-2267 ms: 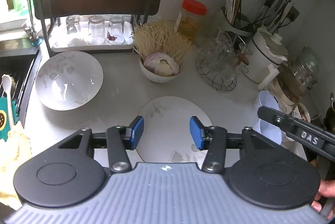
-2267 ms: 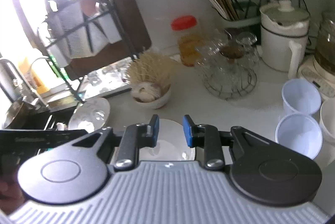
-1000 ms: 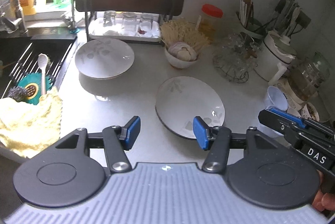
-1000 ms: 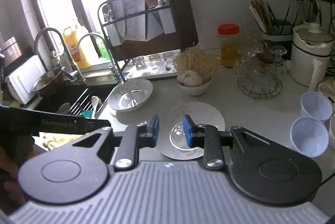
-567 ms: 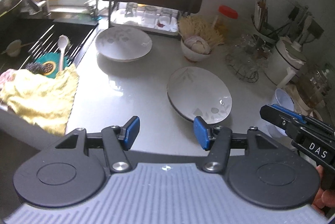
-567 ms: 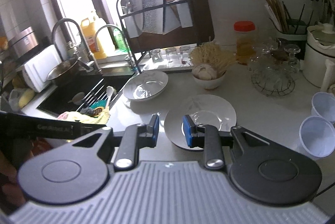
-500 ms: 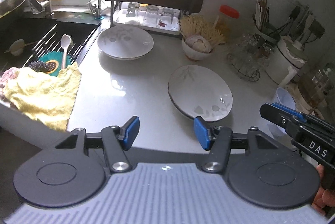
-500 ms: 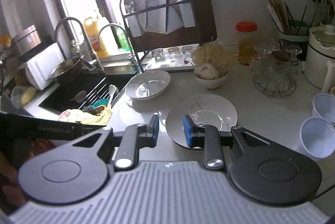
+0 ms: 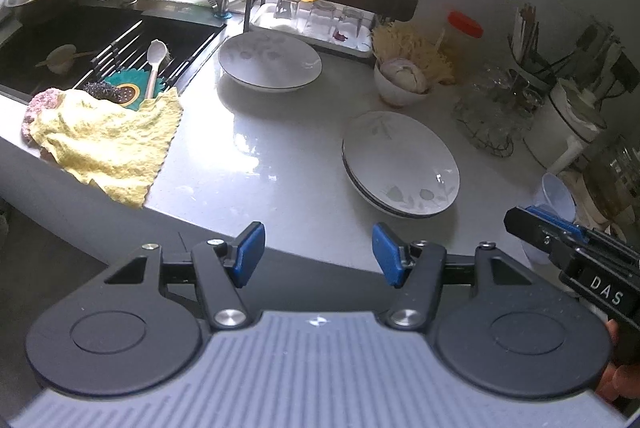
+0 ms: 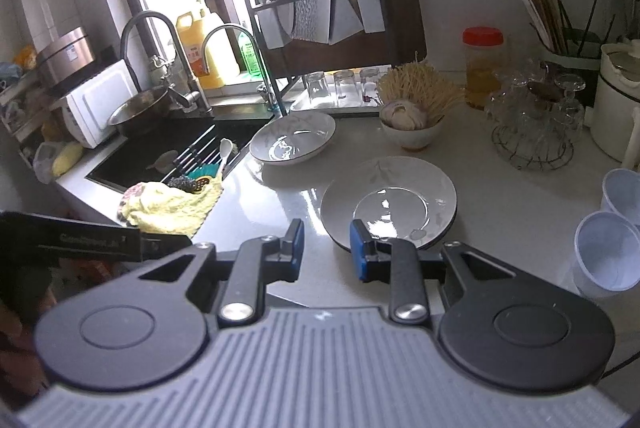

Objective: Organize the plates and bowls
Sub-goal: 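Withdraw both grippers and move toward the second leaf-print bowl by the rack, then close both grippers on the rim of the second leaf-print bowl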

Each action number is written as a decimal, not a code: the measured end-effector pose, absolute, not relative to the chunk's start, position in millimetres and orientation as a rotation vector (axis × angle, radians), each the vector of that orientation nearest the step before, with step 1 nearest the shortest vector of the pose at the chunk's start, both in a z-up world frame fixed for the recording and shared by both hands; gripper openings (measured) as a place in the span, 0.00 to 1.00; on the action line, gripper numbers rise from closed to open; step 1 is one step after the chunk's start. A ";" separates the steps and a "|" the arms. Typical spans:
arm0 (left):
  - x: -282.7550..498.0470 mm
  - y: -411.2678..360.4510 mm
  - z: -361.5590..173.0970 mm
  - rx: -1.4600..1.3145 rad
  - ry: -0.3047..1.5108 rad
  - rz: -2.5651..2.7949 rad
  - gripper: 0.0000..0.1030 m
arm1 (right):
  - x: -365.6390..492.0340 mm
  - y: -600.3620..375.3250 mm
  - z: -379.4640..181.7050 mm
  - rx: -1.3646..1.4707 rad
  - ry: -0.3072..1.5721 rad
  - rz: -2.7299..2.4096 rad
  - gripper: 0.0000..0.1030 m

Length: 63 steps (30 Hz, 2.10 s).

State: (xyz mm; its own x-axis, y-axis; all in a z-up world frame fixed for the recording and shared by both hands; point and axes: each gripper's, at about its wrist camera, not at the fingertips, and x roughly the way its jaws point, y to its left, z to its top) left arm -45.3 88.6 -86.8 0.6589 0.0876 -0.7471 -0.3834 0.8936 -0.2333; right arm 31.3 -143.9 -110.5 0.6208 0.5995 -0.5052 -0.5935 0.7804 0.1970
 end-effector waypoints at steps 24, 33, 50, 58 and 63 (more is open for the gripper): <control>132.5 218.5 -104.0 -0.361 0.828 0.145 0.78 | 145.6 -55.6 -118.1 0.009 0.602 0.545 0.54; 191.9 283.4 -124.7 -0.362 0.897 0.120 0.82 | 192.3 -17.2 -132.7 0.077 0.692 0.497 0.66; 267.2 375.1 -183.9 -0.391 0.973 0.110 0.82 | 263.5 84.0 -162.8 0.006 0.822 0.544 0.66; 287.2 398.5 -205.5 -0.422 0.999 0.087 0.80 | 297.8 105.1 -187.5 0.060 0.927 0.512 0.65; 300.6 404.8 -218.8 -0.434 1.022 0.044 0.62 | 313.7 117.6 -198.9 0.066 0.963 0.483 0.57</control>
State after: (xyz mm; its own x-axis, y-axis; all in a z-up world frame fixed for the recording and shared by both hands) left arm 300.6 404.8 -218.8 0.5283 -0.1642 -0.8330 -0.2355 0.9143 -0.3296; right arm 313.7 117.6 -198.9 0.4740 0.4235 -0.7720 -0.3661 0.8921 0.2646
